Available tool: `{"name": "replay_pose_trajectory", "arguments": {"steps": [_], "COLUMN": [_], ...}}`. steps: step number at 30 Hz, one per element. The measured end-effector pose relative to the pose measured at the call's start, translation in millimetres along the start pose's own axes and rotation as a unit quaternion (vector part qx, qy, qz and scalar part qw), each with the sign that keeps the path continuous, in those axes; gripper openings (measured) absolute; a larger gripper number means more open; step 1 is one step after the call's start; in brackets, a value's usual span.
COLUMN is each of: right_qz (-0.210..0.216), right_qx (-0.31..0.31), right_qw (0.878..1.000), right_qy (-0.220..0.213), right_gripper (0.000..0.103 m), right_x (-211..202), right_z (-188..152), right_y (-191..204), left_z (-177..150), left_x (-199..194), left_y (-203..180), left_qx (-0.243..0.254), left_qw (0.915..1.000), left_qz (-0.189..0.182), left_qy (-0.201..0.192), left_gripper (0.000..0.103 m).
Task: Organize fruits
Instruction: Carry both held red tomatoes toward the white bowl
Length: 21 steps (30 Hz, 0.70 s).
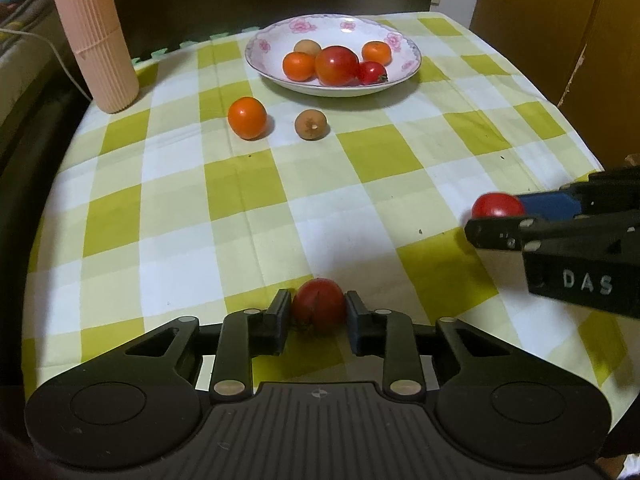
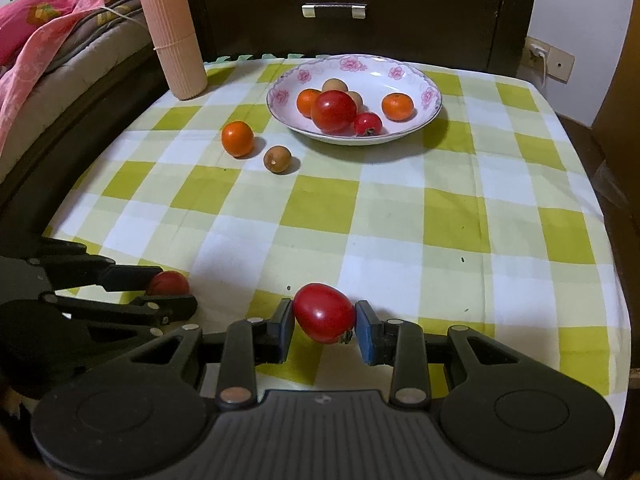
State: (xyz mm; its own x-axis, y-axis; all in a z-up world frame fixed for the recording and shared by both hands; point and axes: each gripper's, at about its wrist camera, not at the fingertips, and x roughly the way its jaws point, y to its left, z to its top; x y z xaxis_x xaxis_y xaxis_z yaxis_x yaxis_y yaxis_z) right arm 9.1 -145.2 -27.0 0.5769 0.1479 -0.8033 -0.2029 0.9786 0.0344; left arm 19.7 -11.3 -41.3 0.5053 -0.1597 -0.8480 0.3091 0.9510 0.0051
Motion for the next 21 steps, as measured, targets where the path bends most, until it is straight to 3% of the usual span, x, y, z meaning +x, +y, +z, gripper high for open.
{"name": "replay_pose_trajectory", "arguments": {"steps": [11, 17, 21], "right_qz": [-0.011, -0.023, -0.028], "right_qx": [0.012, 0.008, 0.015], "right_qw": [0.999, 0.998, 0.998], "right_qy": [-0.029, -0.063, -0.056], "right_gripper": [0.032, 0.032, 0.032], "right_x": [-28, -39, -23], "right_z": [7, 44, 61], "right_y": [2, 2, -11], "left_z": [22, 65, 88], "left_x": [-34, -23, -10], "left_y": [5, 14, 16], "left_qx": [-0.023, -0.041, -0.048], "left_qw": [0.9984, 0.9961, 0.9948], "left_qz": [-0.026, -0.044, -0.056], "left_qy": [-0.044, -0.064, -0.070], "left_gripper": [0.034, 0.034, 0.035]}}
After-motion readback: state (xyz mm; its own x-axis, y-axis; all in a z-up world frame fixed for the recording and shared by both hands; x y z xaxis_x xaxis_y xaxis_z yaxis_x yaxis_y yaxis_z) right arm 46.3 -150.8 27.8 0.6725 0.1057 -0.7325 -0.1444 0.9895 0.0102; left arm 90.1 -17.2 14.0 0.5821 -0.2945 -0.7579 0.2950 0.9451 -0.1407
